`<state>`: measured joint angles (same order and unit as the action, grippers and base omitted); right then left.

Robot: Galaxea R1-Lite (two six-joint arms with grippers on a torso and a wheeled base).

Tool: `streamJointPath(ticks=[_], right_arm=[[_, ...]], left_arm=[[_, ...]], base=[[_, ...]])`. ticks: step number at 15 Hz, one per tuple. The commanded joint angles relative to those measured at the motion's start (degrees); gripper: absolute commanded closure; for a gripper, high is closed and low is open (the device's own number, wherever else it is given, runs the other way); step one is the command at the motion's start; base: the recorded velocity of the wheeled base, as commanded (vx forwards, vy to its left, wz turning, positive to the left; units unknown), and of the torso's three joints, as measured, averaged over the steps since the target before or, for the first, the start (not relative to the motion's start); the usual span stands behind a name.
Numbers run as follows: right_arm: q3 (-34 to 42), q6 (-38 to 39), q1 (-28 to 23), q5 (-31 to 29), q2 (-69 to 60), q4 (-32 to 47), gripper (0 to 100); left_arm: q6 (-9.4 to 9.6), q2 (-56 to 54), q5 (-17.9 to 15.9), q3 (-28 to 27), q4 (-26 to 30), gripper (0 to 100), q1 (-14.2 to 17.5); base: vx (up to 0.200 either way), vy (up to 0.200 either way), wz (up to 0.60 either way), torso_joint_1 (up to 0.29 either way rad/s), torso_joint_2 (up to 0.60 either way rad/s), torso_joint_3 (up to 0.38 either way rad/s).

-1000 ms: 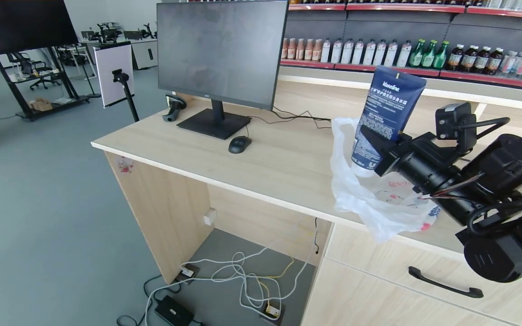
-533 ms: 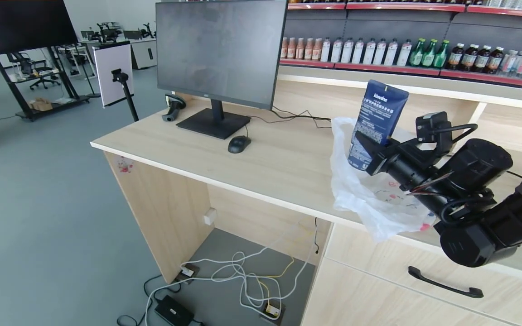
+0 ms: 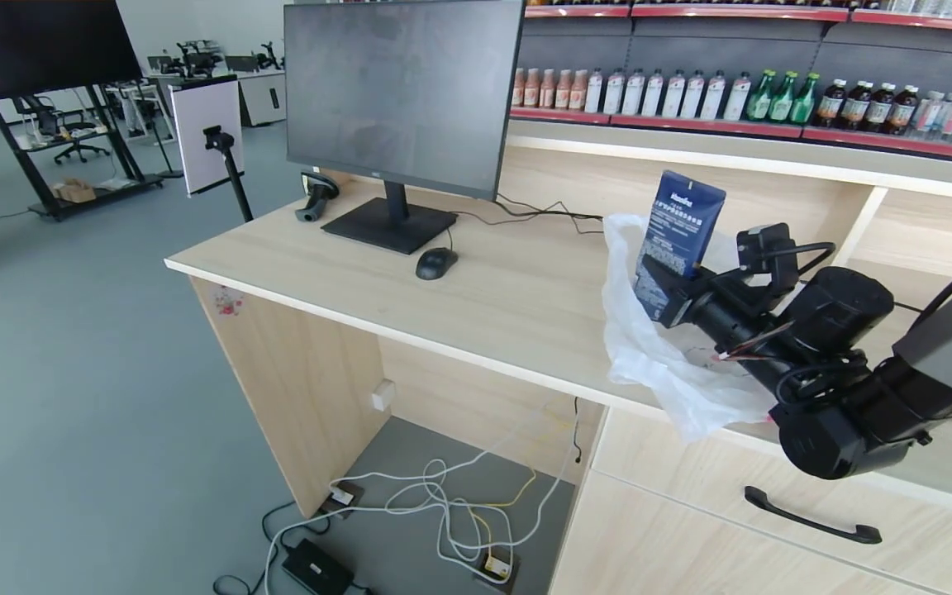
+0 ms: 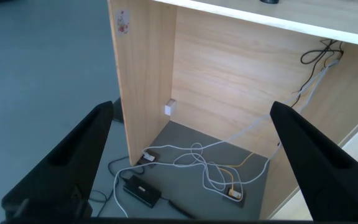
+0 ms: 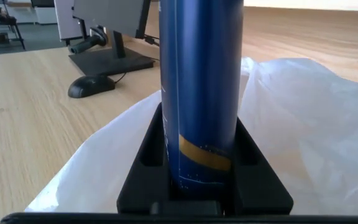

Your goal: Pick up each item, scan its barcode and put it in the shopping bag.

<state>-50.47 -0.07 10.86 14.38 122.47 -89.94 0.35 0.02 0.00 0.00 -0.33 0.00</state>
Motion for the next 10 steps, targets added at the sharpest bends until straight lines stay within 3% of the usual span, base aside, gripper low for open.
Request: streamJointPath(ticks=[1,10], right_arm=[[-0.2,0.0,-0.1,0.0,2.0,-0.1,100],[2.4,0.1,-0.1,0.1,2.8,-0.1,100]], left_arm=[[0.0,0.0,0.0,0.0,0.0,0,0.0],[0.0,0.0,0.0,0.0,0.0,0,0.0]], base=[[0.0,0.0,0.0,0.0,0.0,0.0],[0.0,0.0,0.0,0.0,0.0,0.0]])
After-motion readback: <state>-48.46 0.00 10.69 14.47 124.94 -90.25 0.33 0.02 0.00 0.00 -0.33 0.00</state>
